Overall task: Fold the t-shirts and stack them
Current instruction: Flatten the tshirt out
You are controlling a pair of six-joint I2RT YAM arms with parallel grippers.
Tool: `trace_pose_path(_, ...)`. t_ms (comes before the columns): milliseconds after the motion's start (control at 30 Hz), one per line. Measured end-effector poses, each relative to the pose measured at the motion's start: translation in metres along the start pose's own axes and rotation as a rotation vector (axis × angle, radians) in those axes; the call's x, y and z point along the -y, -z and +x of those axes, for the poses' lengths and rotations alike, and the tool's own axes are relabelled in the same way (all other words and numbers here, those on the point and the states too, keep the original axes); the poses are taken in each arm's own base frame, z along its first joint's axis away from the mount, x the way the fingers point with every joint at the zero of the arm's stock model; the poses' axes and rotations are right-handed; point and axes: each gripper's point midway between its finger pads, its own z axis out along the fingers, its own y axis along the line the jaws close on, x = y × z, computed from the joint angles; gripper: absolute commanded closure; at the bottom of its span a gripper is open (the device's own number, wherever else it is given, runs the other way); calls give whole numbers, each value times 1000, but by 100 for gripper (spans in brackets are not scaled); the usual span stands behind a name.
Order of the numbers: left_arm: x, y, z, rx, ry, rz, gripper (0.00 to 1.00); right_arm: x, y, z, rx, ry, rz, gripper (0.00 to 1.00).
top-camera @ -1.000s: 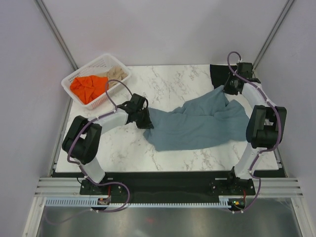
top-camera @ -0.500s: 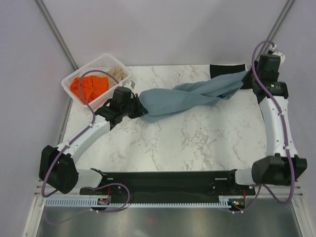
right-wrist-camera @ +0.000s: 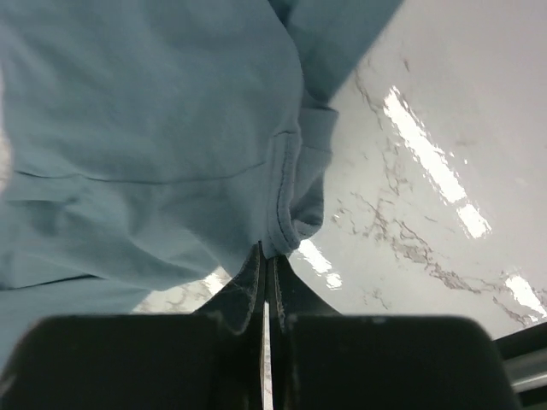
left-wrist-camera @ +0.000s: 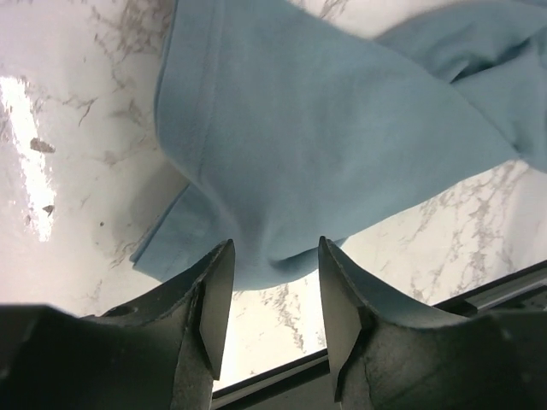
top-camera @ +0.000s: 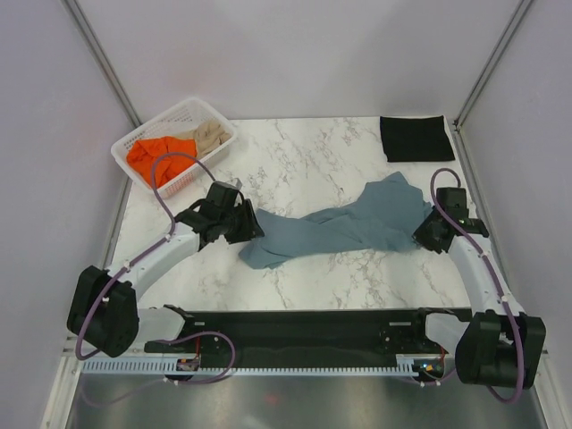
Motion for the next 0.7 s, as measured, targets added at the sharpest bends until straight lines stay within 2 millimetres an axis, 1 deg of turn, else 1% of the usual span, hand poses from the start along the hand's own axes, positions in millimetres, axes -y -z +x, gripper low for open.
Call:
trace_pose_path(133, 14, 5, -14, 28, -10, 36, 40, -30, 32, -46, 137, -13, -95, 100)
trace_pose_path(200, 19, 5, -18, 31, -16, 52, 39, -43, 50, -64, 192, -18, -144, 100)
trace_pose_path(267, 19, 0, -18, 23, -19, 51, 38, -53, 71, -79, 247, -22, -195, 100)
trace_pose_path(300, 17, -3, -15, 10, -21, 44, 37, -56, 81, -84, 273, -24, -215, 100)
trace_pose_path(367, 14, -8, -12, -11, -22, 31, 36, -62, 107, -95, 337, -30, -267, 100)
trace_pose_path(533, 9, -21, -4, -62, -23, 13, 34, -75, 169, -113, 471, -62, -398, 100)
trace_pose_path(600, 9, -26, -3, -78, -22, 6, 35, -80, 183, -116, 508, -80, -449, 100)
trace_pose_path(700, 8, -31, -3, -91, -23, -1, 35, -87, 188, -121, 533, -98, -500, 100)
